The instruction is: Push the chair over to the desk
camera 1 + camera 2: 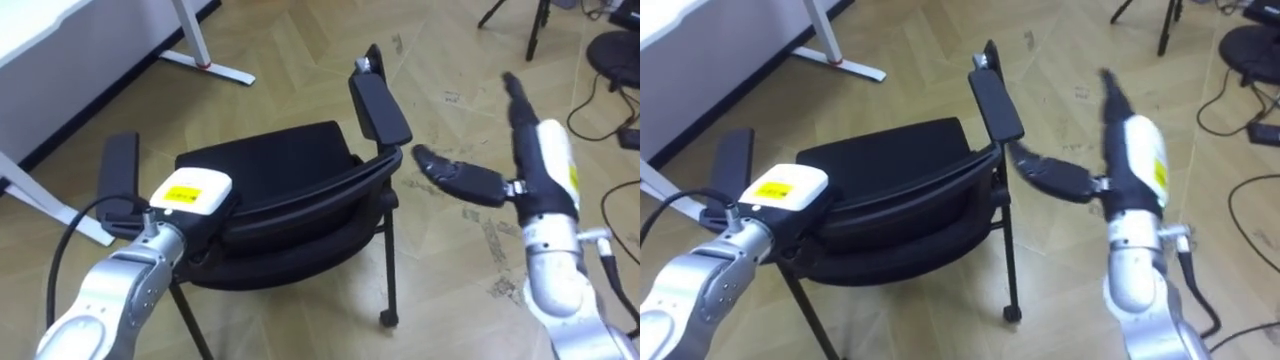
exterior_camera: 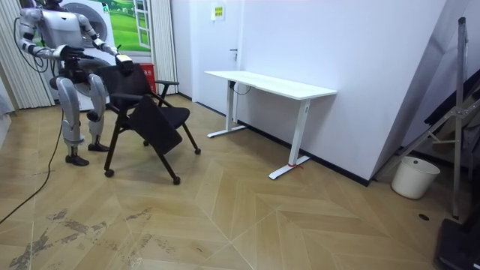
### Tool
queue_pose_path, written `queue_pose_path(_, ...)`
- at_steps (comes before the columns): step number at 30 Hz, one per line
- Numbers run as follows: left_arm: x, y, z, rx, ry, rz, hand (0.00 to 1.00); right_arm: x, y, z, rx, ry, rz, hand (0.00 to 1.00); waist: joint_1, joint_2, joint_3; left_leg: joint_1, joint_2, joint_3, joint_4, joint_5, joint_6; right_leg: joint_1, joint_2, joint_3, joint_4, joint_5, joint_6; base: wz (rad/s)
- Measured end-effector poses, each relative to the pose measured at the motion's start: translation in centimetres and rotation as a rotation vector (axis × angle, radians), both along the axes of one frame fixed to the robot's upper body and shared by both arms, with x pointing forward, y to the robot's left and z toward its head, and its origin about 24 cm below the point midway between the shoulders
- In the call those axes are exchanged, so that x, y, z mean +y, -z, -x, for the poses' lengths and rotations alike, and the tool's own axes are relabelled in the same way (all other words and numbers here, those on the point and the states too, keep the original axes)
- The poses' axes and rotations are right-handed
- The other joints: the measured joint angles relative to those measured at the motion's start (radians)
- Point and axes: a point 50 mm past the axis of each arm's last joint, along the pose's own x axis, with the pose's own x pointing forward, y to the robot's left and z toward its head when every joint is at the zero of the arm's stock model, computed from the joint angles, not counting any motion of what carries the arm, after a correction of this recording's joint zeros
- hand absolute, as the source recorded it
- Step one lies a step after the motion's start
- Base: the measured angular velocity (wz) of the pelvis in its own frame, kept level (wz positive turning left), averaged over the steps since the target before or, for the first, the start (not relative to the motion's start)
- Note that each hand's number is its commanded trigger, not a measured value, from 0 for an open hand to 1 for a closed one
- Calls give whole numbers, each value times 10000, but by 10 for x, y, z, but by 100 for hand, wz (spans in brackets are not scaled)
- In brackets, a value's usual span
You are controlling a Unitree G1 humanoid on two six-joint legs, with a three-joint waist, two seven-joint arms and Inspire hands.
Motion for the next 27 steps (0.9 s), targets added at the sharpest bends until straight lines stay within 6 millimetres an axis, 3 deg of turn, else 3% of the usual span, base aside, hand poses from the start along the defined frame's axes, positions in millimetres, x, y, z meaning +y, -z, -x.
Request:
queue_pose_path(3, -2, -3, 0, -103, 280, -67, 100, 10, -3, -3, 379, -1065, 1273, 0, 202, -211, 7, 29, 27, -1, 1, -2, -4, 33, 18, -17, -8, 1, -2, -1)
queue_pose_path(16, -5, -5, -1, -221, 1043, -184, 100, 14, -6, 1, 2026, -3195, 3494, 0, 467, -310, 36, 48, 22, -98, -32, -9, 5, 71, -31, -288, -19, 1, -1, 2)
queue_pose_path(23, -3, -4, -1, -312, 1224, -210, 100, 30, -11, 10, 2689, -4732, 4562, 0, 518, -311, 36, 43, 41, -116, -41, -8, 4, 60, -19, -348, -17, 1, -1, -1)
queue_pose_path(27, -4, -6, -2, -372, 1512, -234, 100, 34, -15, 13, 2790, -5241, 4875, 0, 649, -416, 39, 60, 21, -125, -44, -8, 4, 60, -26, -325, -16, 1, -1, 0)
